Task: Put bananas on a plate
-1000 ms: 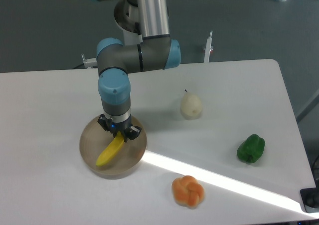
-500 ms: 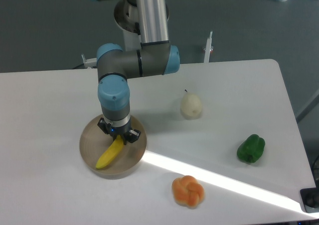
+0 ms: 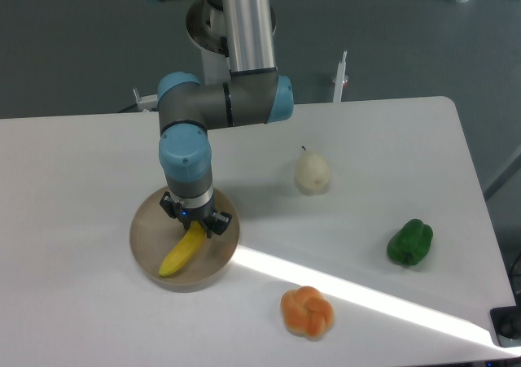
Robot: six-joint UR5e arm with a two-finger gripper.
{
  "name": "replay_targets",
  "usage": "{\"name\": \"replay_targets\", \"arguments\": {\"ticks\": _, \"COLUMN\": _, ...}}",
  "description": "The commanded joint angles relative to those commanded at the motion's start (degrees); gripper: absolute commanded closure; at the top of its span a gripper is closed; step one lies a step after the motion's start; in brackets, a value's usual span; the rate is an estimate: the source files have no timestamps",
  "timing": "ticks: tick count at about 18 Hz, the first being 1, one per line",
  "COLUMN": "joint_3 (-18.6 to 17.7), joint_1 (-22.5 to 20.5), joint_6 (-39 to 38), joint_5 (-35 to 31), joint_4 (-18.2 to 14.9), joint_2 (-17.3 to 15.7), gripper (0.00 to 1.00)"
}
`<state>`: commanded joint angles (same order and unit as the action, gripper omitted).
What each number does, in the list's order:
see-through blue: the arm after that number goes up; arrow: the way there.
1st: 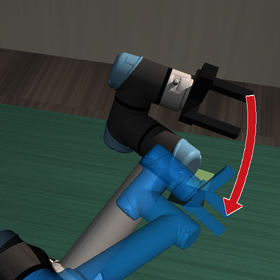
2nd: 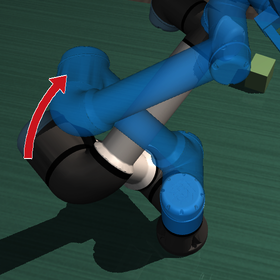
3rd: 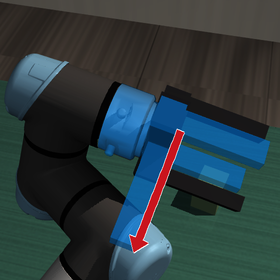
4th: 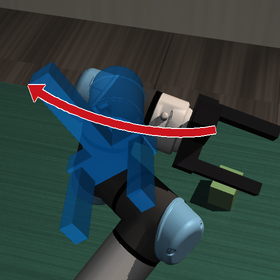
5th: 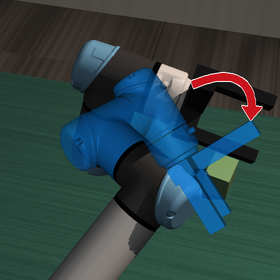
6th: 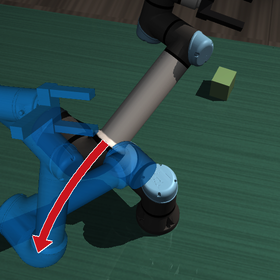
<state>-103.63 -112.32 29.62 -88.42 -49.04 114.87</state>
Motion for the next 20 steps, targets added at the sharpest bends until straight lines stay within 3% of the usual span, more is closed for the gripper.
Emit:
{"name": "replay_targets", "arguments": {"ticks": 1, "joint_3": 0.3, "joint_1": -0.1, "joint_6": 0.0, "joint_5": 0.0, "joint_4": -0.2, "joint_2": -0.3, "gripper": 0.02}}
{"name": "replay_targets", "arguments": {"ticks": 2, "joint_3": 0.7, "joint_1": -0.2, "joint_6": 0.0, "joint_5": 0.0, "joint_4": -0.3, "joint_2": -0.7, "gripper": 0.00}}
{"name": "replay_targets", "arguments": {"ticks": 7, "joint_3": 2.9, "joint_1": -3.3, "joint_6": 0.3, "joint_5": -0.3, "joint_4": -0.1, "joint_2": -2.4, "gripper": 0.00}}
{"name": "replay_targets", "arguments": {"ticks": 11, "joint_3": 9.4, "joint_1": -8.3, "joint_6": 1.4, "joint_5": -1.8, "joint_4": -0.5, "joint_2": -2.2, "gripper": 0.00}}
{"name": "replay_targets", "arguments": {"ticks": 13, "joint_3": 11.3, "joint_1": -11.2, "joint_6": 6.1, "joint_5": -1.8, "joint_4": -0.9, "joint_2": -2.0, "gripper": 0.00}}
{"name": "replay_targets", "arguments": {"ticks": 16, "joint_3": 12.9, "joint_1": -16.0, "joint_6": 19.2, "joint_5": -3.1, "joint_4": -1.2, "joint_2": -1.8, "gripper": 0.00}}
{"name": "replay_targets", "arguments": {"ticks": 20, "joint_3": 13.5, "joint_1": -18.9, "joint_6": 28.3, "joint_5": -6.0, "joint_4": -1.3, "joint_2": -1.5, "gripper": 0.00}}
